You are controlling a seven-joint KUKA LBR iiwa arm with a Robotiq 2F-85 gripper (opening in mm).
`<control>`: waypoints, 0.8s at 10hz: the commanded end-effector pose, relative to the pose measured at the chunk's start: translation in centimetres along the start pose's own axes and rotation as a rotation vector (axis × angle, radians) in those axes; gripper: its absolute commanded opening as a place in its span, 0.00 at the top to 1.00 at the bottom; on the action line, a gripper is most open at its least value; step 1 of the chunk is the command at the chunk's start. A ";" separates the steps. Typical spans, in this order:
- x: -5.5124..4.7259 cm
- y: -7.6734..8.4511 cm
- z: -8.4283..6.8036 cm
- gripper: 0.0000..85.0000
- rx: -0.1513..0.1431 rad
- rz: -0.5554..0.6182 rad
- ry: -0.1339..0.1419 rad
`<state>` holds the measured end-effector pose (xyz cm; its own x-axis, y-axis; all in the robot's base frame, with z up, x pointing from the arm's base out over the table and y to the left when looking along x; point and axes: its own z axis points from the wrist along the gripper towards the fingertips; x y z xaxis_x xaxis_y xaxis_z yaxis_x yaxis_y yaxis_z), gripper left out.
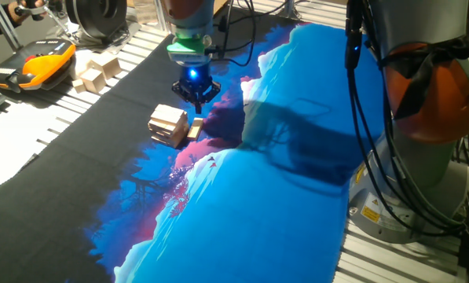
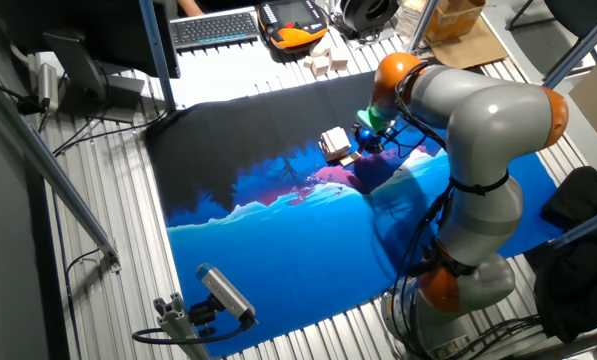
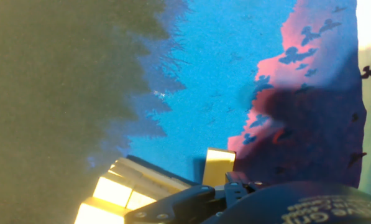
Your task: Play Jenga
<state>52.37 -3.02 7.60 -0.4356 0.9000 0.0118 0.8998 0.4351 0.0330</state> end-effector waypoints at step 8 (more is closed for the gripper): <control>0.0 0.0 0.0 1.00 -0.026 -0.082 0.067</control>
<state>52.37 -3.03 7.59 -0.5114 0.8561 0.0746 0.8592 0.5076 0.0639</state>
